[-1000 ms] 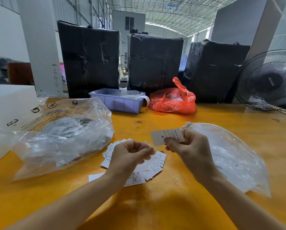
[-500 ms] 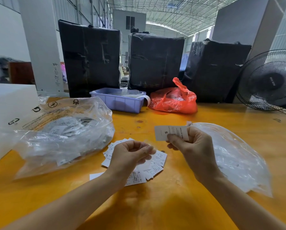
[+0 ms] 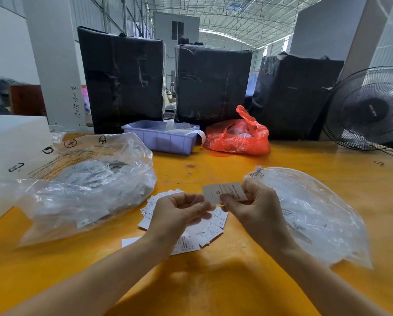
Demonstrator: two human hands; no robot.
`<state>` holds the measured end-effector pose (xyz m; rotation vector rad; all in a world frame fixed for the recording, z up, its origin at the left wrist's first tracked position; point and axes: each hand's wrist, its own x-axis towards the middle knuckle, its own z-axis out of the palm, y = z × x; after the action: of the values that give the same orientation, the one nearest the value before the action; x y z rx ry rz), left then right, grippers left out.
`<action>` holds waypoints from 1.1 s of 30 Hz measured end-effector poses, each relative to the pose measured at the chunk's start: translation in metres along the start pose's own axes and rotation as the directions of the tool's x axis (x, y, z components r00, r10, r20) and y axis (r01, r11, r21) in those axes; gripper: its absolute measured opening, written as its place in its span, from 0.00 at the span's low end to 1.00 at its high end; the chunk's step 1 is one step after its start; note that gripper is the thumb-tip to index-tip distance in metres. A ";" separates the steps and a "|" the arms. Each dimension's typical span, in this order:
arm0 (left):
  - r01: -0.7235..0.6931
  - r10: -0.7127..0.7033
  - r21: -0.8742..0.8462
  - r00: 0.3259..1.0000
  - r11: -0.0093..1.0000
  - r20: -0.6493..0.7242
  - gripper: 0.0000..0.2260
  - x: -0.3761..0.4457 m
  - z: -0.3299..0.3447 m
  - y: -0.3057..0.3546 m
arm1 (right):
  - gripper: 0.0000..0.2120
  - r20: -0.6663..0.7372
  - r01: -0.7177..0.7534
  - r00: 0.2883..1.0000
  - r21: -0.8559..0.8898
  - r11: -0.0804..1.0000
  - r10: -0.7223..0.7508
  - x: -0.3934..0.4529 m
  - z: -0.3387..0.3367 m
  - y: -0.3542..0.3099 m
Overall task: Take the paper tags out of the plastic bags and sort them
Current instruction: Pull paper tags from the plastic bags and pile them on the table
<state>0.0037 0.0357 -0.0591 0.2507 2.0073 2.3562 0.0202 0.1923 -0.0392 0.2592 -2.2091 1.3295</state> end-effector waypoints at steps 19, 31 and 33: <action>0.039 -0.037 -0.052 0.999 0.998 0.034 0.19 -0.002 -0.001 0.004 | 0.07 0.050 -0.057 0.997 0.033 0.998 0.055 0.008 -0.007 0.007; 0.053 -0.051 -0.116 0.999 0.992 0.013 0.13 0.000 -0.002 0.004 | 0.08 -0.033 -0.007 0.999 0.028 1.000 0.008 0.005 -0.006 0.002; 0.058 -0.058 -0.131 0.998 0.990 0.010 0.14 0.001 -0.002 0.003 | 0.08 -0.041 -0.004 0.999 0.032 0.999 0.006 0.005 -0.006 0.002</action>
<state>0.0030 0.0329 -0.0560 0.1915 1.8209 2.4354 0.0173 0.1988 -0.0358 0.2362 -2.1569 1.3622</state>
